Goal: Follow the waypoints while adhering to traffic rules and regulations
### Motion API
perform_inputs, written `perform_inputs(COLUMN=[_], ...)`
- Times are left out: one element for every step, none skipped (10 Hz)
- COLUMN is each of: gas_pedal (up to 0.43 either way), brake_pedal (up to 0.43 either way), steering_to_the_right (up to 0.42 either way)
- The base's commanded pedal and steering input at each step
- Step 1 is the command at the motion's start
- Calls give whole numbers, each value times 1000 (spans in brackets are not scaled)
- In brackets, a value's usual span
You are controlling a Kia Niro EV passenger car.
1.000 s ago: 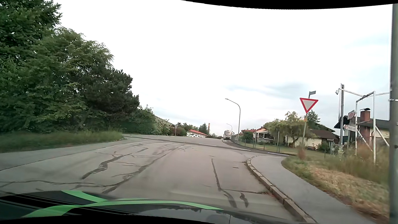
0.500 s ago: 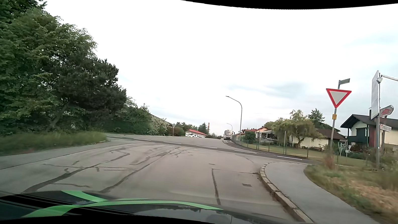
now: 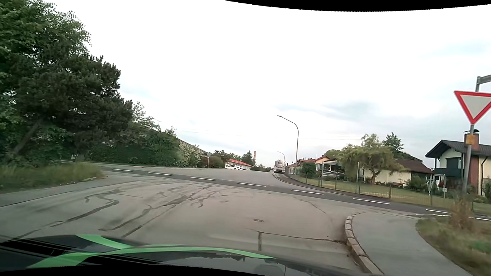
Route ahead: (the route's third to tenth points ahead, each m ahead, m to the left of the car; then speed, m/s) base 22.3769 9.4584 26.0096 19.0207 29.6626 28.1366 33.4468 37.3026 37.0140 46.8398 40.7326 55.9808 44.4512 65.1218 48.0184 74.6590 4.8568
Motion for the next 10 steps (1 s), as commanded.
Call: perform_inputs(gas_pedal=[0, 0, 0, 0, 0, 0, 0, 0, 0, 0], brake_pedal=[0, 0, 0, 0, 0, 0, 0, 0, 0, 0], steering_to_the_right=[36, 38, 38, 38, 38, 38, 38, 38, 38, 36])
